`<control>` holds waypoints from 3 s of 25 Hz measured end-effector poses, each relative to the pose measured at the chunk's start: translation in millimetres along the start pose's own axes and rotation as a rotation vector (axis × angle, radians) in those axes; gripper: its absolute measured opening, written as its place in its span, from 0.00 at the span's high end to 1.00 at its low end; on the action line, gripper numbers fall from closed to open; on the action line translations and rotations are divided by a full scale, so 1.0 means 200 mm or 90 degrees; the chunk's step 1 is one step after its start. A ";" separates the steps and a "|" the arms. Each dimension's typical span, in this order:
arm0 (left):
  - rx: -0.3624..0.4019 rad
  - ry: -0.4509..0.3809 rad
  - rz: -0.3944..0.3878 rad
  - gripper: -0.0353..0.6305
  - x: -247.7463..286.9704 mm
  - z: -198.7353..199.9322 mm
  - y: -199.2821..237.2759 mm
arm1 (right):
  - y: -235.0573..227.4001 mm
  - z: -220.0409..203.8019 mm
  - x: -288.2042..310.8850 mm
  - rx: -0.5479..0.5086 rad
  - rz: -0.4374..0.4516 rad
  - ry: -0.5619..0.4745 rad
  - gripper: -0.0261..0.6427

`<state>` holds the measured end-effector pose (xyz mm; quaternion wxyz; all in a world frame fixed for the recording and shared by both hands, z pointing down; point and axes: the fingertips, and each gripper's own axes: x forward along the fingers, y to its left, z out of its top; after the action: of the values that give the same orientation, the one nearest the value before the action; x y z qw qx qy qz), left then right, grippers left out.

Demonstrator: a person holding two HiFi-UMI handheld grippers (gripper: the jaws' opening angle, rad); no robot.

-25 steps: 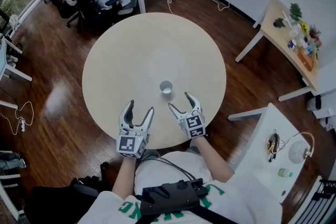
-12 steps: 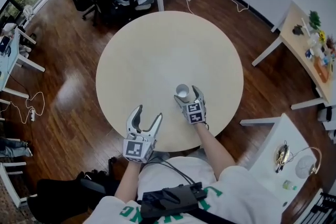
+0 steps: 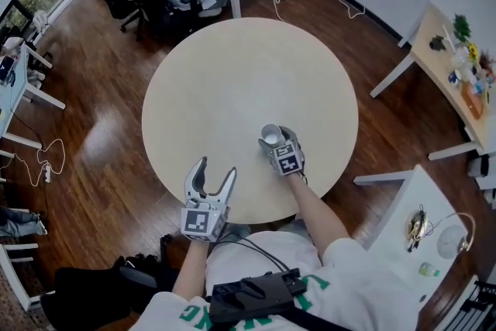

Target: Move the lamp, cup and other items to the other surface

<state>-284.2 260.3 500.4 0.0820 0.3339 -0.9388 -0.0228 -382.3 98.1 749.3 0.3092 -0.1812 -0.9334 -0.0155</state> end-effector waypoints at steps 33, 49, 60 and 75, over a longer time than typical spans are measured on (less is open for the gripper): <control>0.088 0.016 -0.580 0.46 0.38 -0.11 -1.58 | -0.18 -0.23 -2.15 0.189 -0.407 -0.257 0.39; 0.148 0.077 -0.953 0.46 0.01 -0.40 -2.97 | -0.34 -1.44 -3.34 0.436 -0.791 -0.205 0.39; 0.191 0.126 -1.112 0.46 -0.19 -0.77 -3.61 | -0.59 -2.19 -3.57 0.554 -0.864 -0.119 0.39; 0.194 0.148 -1.091 0.46 -0.19 -0.85 -3.72 | -0.60 -2.39 -3.63 0.583 -0.893 -0.137 0.32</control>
<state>237.6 -290.1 589.8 0.0864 0.9315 -0.3434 0.0834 388.3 -320.8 722.3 0.1801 0.5832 -0.7681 0.1933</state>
